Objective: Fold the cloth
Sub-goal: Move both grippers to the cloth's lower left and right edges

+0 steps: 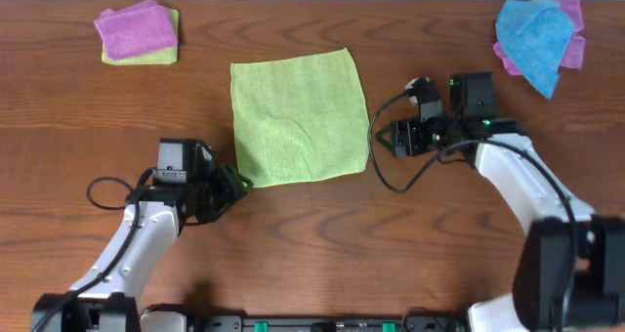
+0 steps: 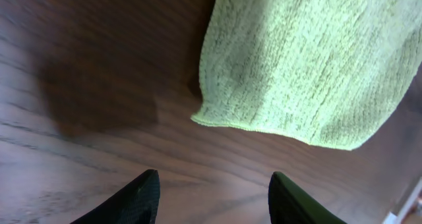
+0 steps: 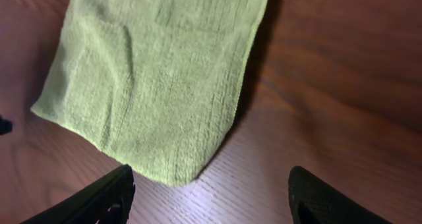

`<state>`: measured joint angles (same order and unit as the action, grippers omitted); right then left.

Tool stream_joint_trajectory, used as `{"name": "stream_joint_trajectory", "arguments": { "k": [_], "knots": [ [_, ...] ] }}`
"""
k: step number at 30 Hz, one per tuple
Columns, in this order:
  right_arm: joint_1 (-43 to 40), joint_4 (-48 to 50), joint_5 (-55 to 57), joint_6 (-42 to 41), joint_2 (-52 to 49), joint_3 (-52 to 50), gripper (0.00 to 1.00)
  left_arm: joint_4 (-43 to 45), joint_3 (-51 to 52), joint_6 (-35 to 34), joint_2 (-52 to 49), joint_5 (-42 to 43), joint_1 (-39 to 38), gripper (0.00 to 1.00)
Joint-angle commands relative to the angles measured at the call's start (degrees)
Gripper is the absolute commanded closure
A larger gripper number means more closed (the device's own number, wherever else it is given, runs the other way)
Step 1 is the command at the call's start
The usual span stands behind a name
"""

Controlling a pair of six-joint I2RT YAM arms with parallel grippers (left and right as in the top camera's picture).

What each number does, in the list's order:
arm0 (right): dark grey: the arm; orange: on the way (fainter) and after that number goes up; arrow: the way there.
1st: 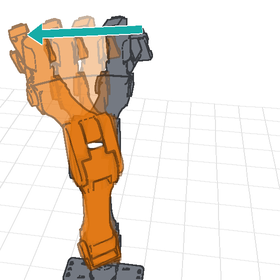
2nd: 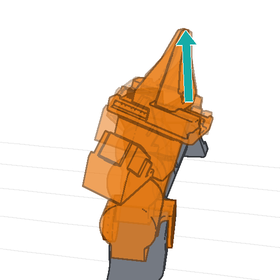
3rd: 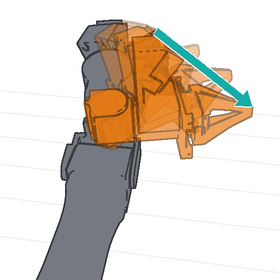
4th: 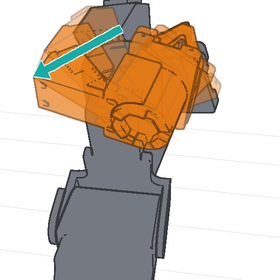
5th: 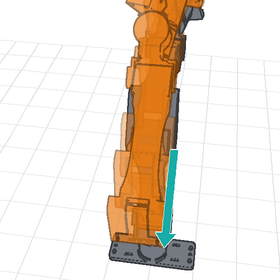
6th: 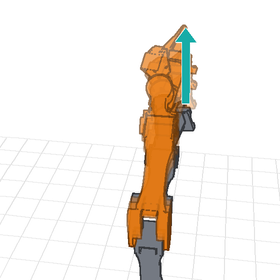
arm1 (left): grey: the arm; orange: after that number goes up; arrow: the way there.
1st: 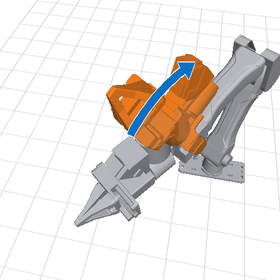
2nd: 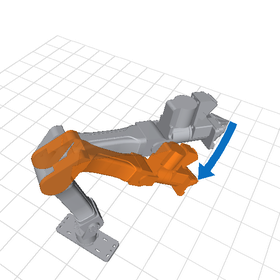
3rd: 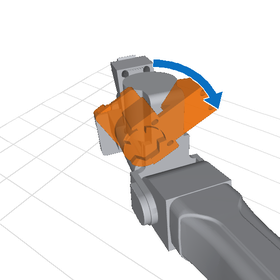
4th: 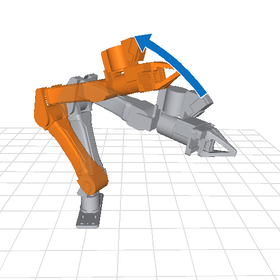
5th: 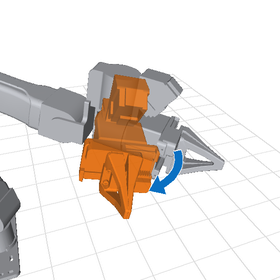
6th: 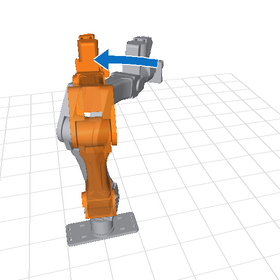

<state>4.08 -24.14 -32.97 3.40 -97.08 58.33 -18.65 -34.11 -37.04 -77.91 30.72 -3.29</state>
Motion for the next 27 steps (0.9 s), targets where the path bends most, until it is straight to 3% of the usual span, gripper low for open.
{"name": "stream_joint_trajectory", "arguments": {
  "k": [1, 13, 27],
  "knots": [
    [-0.8, 1.0, -8.4, -1.2, -4.6, 0.7, 0.25, 0.4, 0.2, 0.2, -0.3, 2.1, 0.3, 0.46],
    [-0.8, -3.0, -10.7, 4.6, -7.2, 0.7, 0.22, 1.4, 0.2, -3.3, -0.4, -5.2, 0.3, 0.44],
    [-0.8, 7.8, -12.4, -0.2, -13.9, 0.7, 0.21, 7.0, 0.2, -4.2, -5.4, -5.4, 0.3, 0.40]
  ]
}}
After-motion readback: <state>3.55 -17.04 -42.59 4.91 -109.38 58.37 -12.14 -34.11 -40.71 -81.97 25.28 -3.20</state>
